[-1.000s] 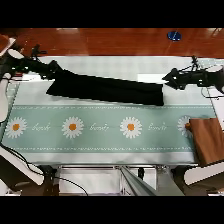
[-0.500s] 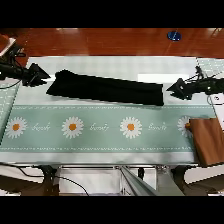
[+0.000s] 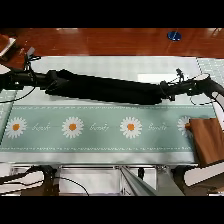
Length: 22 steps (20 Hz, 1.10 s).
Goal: Fold the shirts.
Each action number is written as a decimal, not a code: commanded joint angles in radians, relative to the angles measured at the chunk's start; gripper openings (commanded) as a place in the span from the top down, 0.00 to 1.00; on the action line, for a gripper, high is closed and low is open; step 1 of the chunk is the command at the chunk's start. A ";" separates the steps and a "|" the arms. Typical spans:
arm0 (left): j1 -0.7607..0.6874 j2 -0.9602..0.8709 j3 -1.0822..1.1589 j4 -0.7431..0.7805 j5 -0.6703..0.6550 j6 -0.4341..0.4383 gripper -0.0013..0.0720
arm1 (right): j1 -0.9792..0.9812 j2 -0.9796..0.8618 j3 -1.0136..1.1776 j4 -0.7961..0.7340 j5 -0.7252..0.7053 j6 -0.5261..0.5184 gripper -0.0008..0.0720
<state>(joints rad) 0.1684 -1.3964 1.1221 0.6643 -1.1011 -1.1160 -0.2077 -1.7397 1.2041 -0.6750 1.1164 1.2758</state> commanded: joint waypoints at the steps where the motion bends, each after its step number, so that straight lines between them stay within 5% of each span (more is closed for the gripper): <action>1: -0.058 0.010 -0.013 -0.007 0.012 0.016 0.69 | -0.029 0.113 -0.008 -0.028 0.106 -0.033 0.96; 2: -0.078 0.010 -0.013 -0.007 0.006 0.024 0.97 | -0.045 0.182 -0.031 -0.067 0.123 -0.032 0.96; 7: -0.329 -0.013 -0.010 -0.011 0.142 0.044 0.96 | -0.141 0.690 -0.318 -0.142 0.118 -0.030 0.96; 9: -0.484 -0.067 0.039 -0.010 0.257 0.017 0.96 | -0.159 0.888 -0.405 -0.147 0.142 0.017 0.96; 13: -0.761 -0.308 0.291 0.061 0.252 -0.074 0.96 | -0.159 1.164 -0.453 -0.159 0.195 0.133 0.96; 18: -1.009 -0.556 0.529 0.076 0.214 -0.293 0.96 | -0.159 1.283 -0.453 -0.168 0.239 0.200 0.96; 22: -1.130 -0.615 0.610 0.076 0.131 -0.292 0.96 | -0.158 1.280 -0.453 -0.169 0.230 0.199 0.96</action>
<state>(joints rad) -0.8719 -1.9533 1.6600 0.7372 -0.9287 -1.3636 -0.3660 -0.4797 0.7536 -0.8417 1.3415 1.4601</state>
